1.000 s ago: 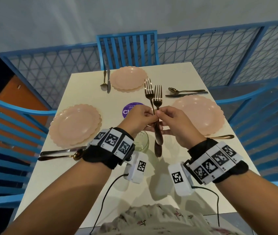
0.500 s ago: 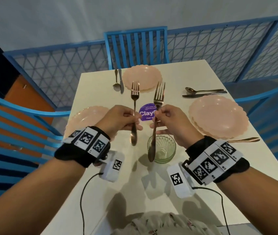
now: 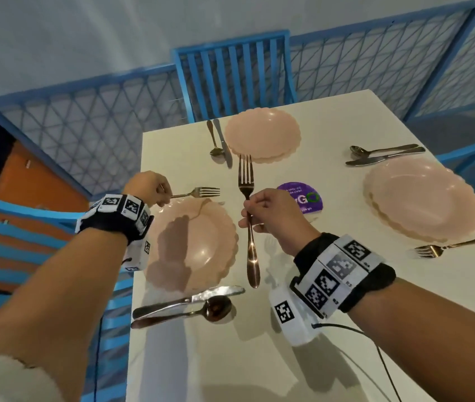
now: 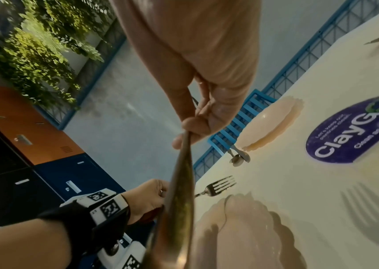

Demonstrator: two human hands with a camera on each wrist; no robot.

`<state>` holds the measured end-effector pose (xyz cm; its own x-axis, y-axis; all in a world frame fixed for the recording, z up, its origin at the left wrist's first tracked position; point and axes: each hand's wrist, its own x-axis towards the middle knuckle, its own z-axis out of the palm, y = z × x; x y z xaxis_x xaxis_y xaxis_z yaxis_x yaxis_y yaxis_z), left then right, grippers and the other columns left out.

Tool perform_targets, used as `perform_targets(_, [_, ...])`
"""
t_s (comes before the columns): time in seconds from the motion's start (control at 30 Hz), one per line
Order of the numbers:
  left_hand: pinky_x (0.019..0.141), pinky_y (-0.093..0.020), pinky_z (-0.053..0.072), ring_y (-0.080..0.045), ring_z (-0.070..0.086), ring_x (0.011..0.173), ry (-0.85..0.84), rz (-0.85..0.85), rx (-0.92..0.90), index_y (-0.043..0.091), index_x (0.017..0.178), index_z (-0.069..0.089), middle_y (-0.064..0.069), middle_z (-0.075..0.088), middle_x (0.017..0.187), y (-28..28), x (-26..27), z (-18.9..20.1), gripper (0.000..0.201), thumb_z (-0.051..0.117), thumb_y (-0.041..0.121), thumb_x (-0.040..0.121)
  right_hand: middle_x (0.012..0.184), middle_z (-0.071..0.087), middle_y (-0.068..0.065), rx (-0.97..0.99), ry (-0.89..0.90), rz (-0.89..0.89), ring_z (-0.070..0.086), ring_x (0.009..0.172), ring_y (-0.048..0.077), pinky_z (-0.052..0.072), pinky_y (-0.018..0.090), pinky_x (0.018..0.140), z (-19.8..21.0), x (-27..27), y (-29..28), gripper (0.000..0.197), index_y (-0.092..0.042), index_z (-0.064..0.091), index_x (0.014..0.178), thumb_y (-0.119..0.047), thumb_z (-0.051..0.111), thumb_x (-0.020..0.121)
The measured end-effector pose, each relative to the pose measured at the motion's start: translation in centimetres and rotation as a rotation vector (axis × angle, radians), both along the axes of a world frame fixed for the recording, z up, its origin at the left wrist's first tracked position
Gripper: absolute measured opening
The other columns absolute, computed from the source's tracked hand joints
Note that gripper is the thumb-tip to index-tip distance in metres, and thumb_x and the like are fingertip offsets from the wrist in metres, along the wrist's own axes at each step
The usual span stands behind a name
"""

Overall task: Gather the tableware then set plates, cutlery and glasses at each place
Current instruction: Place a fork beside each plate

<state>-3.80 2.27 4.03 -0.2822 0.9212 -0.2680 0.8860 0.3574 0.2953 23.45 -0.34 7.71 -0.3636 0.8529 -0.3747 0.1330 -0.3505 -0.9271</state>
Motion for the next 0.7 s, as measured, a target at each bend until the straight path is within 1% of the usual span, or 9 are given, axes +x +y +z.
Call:
perform_targets(0.03, [0.068,-0.029,0.051,-0.018,0.062,0.064,-0.018,0.005,-0.006,0.005,0.083,0.069,-0.010,0.070,0.070,0.6,-0.8,-0.6,0.007,0.067,0.001,0.078,0.072,0.060,0.003,-0.007,-0.008,-0.015,0.062,0.057,0.010,0.045,0.012,0.047,-0.3,-0.5,0.1,0.010,-0.012,0.052,0.086,-0.009,0.051,0.095])
perform_targets(0.1, [0.065,-0.027,0.049,-0.020,0.062,0.066,-0.054,0.010,0.006,0.003,0.083,0.069,-0.015,0.072,0.077,1.7,-1.9,-1.7,0.007,0.065,-0.001,0.079,0.073,0.061,0.003,-0.006,-0.024,-0.042,0.063,0.060,0.012,0.047,0.014,0.050,-1.0,-1.5,0.5,0.007,-0.011,0.053,0.088,-0.010,0.051,0.095])
perform_targets(0.17, [0.064,-0.025,0.046,-0.021,0.061,0.070,-0.066,0.015,0.012,0.002,0.086,0.069,-0.016,0.073,0.082,2.9,-2.7,-2.9,0.009,0.063,-0.001,0.081,0.073,0.061,0.002,-0.013,-0.030,-0.070,0.064,0.061,0.013,0.047,0.016,0.053,-1.7,-2.2,0.8,0.004,-0.010,0.054,0.092,-0.010,0.051,0.095])
perform_targets(0.27, [0.078,-0.030,0.048,-0.028,0.065,0.087,-0.084,0.014,-0.033,0.001,0.091,0.070,-0.019,0.072,0.093,4.4,-3.6,-4.6,0.010,0.064,0.003,0.083,0.073,0.061,0.002,-0.036,-0.031,-0.096,0.064,0.059,0.010,0.047,0.016,0.052,-2.5,-3.0,1.2,0.004,-0.008,0.054,0.096,-0.010,0.051,0.095])
perform_targets(0.33, [0.076,-0.030,0.046,-0.032,0.064,0.094,-0.087,0.008,-0.073,0.002,0.093,0.069,-0.020,0.070,0.096,5.0,-3.7,-5.6,0.011,0.065,0.006,0.084,0.073,0.061,0.001,-0.051,-0.032,-0.103,0.064,0.059,0.010,0.048,0.016,0.052,-2.9,-3.4,1.5,0.003,-0.010,0.054,0.092,-0.010,0.051,0.095])
perform_targets(0.43, [0.064,-0.025,0.040,-0.030,0.061,0.088,-0.094,0.012,-0.088,0.004,0.092,0.069,-0.016,0.066,0.088,5.3,-3.6,-7.0,0.012,0.067,0.012,0.084,0.074,0.061,0.002,-0.075,-0.035,-0.119,0.064,0.060,0.011,0.049,0.016,0.052,-3.3,-3.8,2.1,0.003,-0.010,0.054,0.094,-0.009,0.052,0.094])
perform_targets(0.5, [0.069,-0.026,0.039,-0.032,0.060,0.092,-0.095,-0.006,-0.097,0.002,0.094,0.068,-0.017,0.066,0.092,5.4,-3.7,-7.8,0.014,0.065,0.013,0.085,0.076,0.061,0.003,-0.083,-0.042,-0.133,0.064,0.060,0.011,0.050,0.015,0.051,-3.7,-4.1,2.4,0.008,-0.006,0.055,0.101,-0.009,0.052,0.094])
perform_targets(0.6, [0.072,-0.025,0.036,-0.031,0.058,0.094,-0.078,-0.016,-0.080,0.002,0.097,0.067,-0.018,0.066,0.098,5.5,-3.8,-8.6,0.014,0.064,0.010,0.086,0.076,0.061,0.003,-0.091,-0.052,-0.145,0.064,0.059,0.010,0.051,0.013,0.050,-4.4,-4.3,2.4,0.010,-0.005,0.055,0.102,-0.009,0.053,0.093])
perform_targets(0.7, [0.077,-0.030,0.043,-0.028,0.057,0.092,-0.038,-0.043,-0.045,0.007,0.098,0.065,-0.014,0.065,0.100,5.7,-3.7,-9.1,0.013,0.063,0.011,0.086,0.075,0.061,0.003,-0.093,-0.040,-0.132,0.064,0.060,0.013,0.051,0.015,0.050,-4.8,-4.5,2.2,0.011,-0.004,0.055,0.103,-0.009,0.053,0.093])
